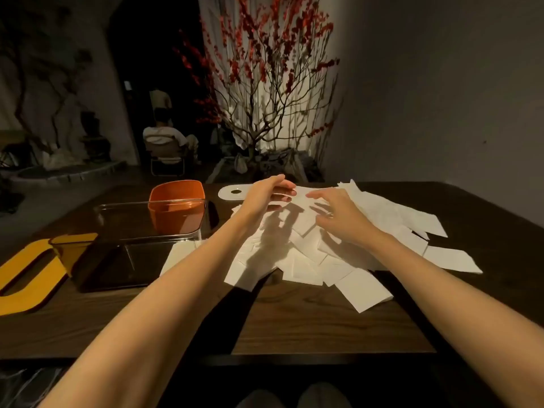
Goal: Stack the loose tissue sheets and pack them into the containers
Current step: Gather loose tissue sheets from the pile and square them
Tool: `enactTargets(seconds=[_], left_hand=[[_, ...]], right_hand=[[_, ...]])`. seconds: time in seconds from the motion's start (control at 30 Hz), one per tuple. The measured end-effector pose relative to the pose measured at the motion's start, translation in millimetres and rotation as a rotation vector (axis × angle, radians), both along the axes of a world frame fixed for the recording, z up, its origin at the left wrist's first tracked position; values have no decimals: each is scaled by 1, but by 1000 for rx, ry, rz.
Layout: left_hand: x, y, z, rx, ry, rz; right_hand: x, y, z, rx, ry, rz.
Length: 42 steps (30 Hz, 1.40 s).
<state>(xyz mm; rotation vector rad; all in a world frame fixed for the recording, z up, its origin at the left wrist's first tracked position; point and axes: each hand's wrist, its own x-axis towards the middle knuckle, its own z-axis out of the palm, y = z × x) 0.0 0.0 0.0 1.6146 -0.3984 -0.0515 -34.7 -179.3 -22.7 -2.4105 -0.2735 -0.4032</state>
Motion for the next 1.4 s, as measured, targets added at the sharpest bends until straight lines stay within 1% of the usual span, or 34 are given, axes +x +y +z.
enactTargets(seconds=[0.1,0.17,0.23,0.3,0.43,0.5,0.53,0.63,0.7,0.8,0.9,0.97,1.07,1.1,1.13,1.17,1.23,1.3,1.33,1.4], left_hand=[[8,-2,-9,20,-4,38],[13,-4,-17,30,-4,43],[17,-6,-22,26,-11,45],[21,-8,-25,14,-24,41],[32,-6,-22,-85,17,57],[39,-4,-19,-116,24,81],[42,-2,-19,-125,20,93],[48,3,-22,-166,22,134],[50,5,-28,-181,40,155],[53,5,-34,-131,37,168],[54,4,-38,-98,-17,174],[54,4,-40,-97,-57,178],[55,6,-42,-134,-69,196],[55,6,-42,-145,-71,204],[56,7,-41,-157,-75,216],[56,8,-41,-165,-82,232],[57,8,-42,-165,-94,272],[59,9,-46,-156,-111,307],[60,10,-48,-144,-121,325],[63,11,-51,-133,-137,356]], right_hand=[[6,-6,-6,-205,71,-54],[10,-7,-11,-233,126,-47],[16,-6,-15,-202,127,-55],[22,-3,-16,-228,84,-92],[32,-2,-12,-507,-100,-232],[38,-1,-9,-594,-167,-232],[41,-1,-11,-603,-195,-214],[47,0,-18,-534,-252,-118],[48,-2,-22,-478,-251,-61],[47,-5,-19,-427,-244,4],[41,-5,-15,-318,-240,33],[36,1,-12,-211,-204,-18],[35,13,-6,-4,-137,-162],[37,17,-2,40,-124,-216],[39,22,3,41,-119,-268],[41,27,8,-14,-123,-308],[47,36,14,-228,-151,-300],[51,46,14,-411,-163,-211],[54,50,13,-463,-145,-150],[57,57,13,-500,-78,-27]])
